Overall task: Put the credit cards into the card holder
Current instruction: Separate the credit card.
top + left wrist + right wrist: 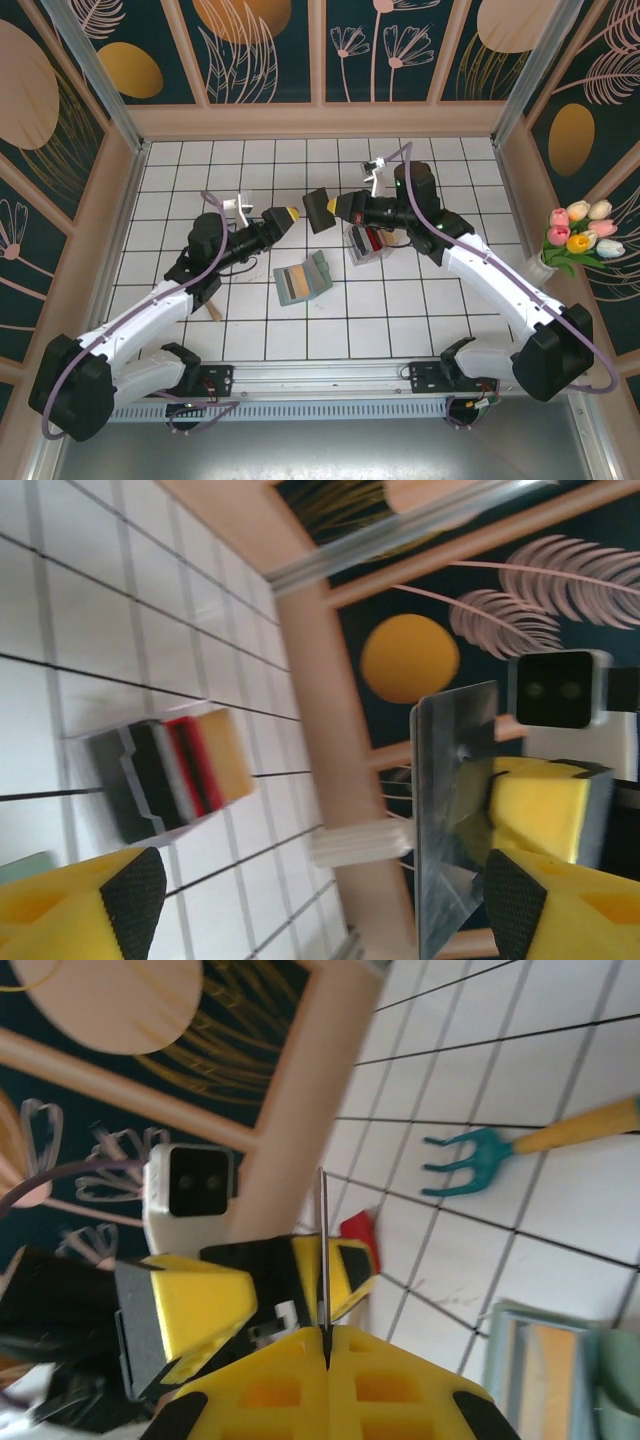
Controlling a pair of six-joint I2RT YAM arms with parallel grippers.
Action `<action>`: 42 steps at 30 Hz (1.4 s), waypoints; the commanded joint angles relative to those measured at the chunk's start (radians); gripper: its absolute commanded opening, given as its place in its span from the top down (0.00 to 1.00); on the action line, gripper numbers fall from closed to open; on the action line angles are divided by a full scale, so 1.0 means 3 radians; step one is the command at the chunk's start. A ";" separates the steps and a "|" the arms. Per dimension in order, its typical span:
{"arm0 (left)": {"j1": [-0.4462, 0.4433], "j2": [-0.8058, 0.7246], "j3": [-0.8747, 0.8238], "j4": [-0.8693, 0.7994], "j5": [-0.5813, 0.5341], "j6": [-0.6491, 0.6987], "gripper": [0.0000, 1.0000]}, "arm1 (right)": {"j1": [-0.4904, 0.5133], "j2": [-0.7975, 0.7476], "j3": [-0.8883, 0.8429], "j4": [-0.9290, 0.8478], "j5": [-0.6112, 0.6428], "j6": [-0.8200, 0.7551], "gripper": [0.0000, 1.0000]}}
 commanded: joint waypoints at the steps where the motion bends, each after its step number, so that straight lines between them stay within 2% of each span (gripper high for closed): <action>1: 0.0009 0.0037 0.0064 0.0684 0.0342 -0.0205 0.17 | -0.0025 0.0034 -0.0036 0.0414 -0.0497 0.0130 1.00; 4: 0.0009 0.0072 0.0088 0.0780 0.0428 -0.0211 0.23 | -0.0024 0.0068 -0.0049 0.0439 -0.0529 0.0138 1.00; 10: 0.0011 0.0194 0.0068 0.1156 0.0556 -0.0372 0.43 | -0.0028 0.0195 -0.0107 0.0510 -0.0591 0.0160 1.00; 12: 0.0009 0.0221 0.0073 0.1227 0.0570 -0.0396 0.51 | -0.0029 0.0239 -0.0124 0.0521 -0.0603 0.0162 1.00; 17: 0.0009 0.0213 0.0055 0.1198 0.0536 -0.0372 0.78 | -0.0027 0.0328 -0.0114 0.0294 -0.0471 -0.0032 1.00; 20: 0.0010 0.0209 0.0017 0.1025 0.0502 -0.0296 0.85 | -0.0028 0.0413 -0.0196 0.0390 -0.0598 -0.0036 0.94; 22: 0.0009 0.0229 -0.0038 0.1034 0.0513 -0.0304 0.89 | -0.0028 0.0467 -0.0259 0.0529 -0.0731 0.0022 0.81; 24: 0.0010 0.0250 -0.0090 0.1094 0.0552 -0.0328 0.91 | -0.0028 0.0497 -0.0318 0.0662 -0.0821 0.0076 0.68; 26: 0.0013 0.0278 -0.0124 0.1120 0.0596 -0.0328 0.92 | -0.0024 0.0531 -0.0317 0.0709 -0.0878 0.0074 0.62; 36: 0.0013 0.0381 -0.0130 0.1146 0.0630 -0.0387 0.88 | -0.0026 0.0644 -0.0239 0.0584 -0.0918 -0.0076 0.64; 39: 0.0012 0.0439 -0.0145 0.1259 0.0658 -0.0472 0.84 | -0.0029 0.0672 -0.0244 0.0504 -0.0849 -0.0122 0.75; 42: 0.0009 0.0492 -0.0148 0.1369 0.0704 -0.0547 0.81 | -0.0027 0.0691 -0.0250 0.0365 -0.0722 -0.0156 0.77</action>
